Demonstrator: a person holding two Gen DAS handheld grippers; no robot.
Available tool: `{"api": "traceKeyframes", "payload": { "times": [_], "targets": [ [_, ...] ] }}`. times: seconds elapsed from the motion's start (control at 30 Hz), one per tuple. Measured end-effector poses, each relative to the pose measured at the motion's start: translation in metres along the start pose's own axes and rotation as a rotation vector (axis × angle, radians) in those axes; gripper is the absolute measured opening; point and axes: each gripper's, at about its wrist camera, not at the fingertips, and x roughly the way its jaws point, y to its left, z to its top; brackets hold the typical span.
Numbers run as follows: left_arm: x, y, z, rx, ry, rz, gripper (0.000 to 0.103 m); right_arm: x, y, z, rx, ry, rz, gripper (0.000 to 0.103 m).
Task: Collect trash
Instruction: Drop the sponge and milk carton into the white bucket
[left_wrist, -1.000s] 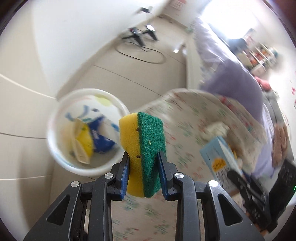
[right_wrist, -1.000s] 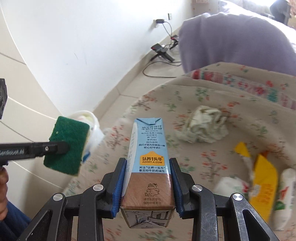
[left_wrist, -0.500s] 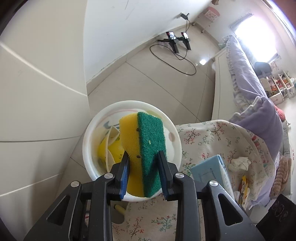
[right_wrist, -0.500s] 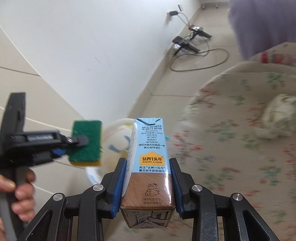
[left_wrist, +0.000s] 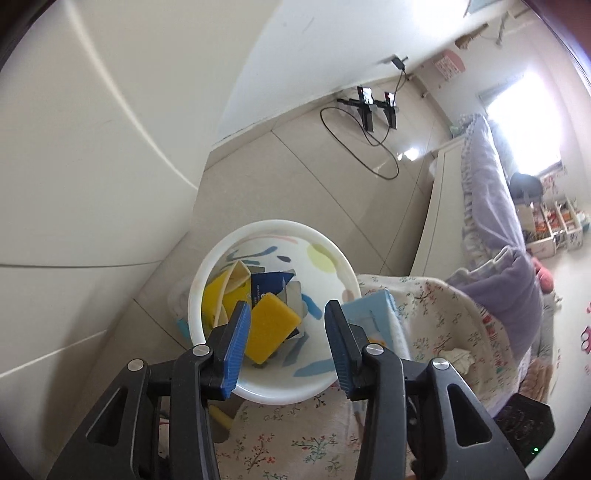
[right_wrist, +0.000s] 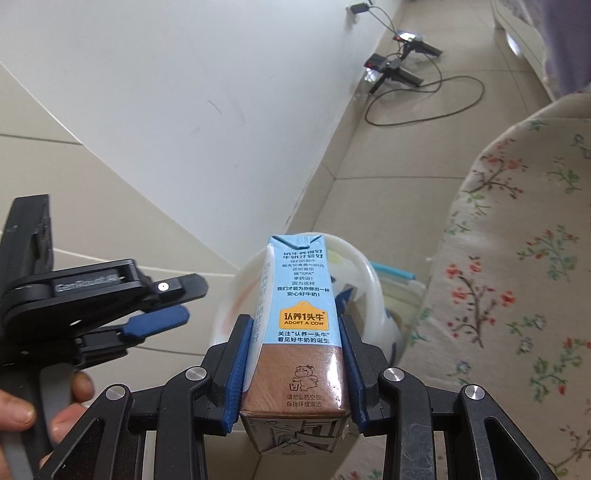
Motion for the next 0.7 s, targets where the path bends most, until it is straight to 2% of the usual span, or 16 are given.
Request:
{"api": "traceKeyframes", "payload": {
  "times": [0.2, 0.33, 0.4, 0.47, 0.57, 0.7],
  "targets": [
    [-0.015, 0.005, 0.002, -0.011, -0.028, -0.014, 0.044, 0.024, 0.018, 0.003, -0.013, 0.006, -0.002, 0.04],
    [-0.016, 0.009, 0.003, -0.034, -0.028, -0.013, 0.044, 0.043, 0.028, 0.006, 0.006, 0.009, 0.036, 0.042],
    [-0.017, 0.01, 0.003, -0.037, -0.025, -0.016, 0.044, 0.062, 0.034, 0.004, 0.009, 0.051, 0.028, 0.051],
    [-0.018, 0.009, 0.003, -0.029, -0.028, -0.017, 0.044, 0.076, 0.04, -0.004, -0.023, 0.11, -0.019, 0.052],
    [-0.019, 0.003, -0.001, -0.009, -0.023, -0.027, 0.044, 0.072, 0.041, -0.018, -0.069, 0.109, -0.053, 0.055],
    [-0.016, -0.012, -0.007, 0.043, -0.004, -0.032, 0.044, 0.047, 0.021, -0.025, -0.059, 0.113, -0.055, 0.055]
  ]
}}
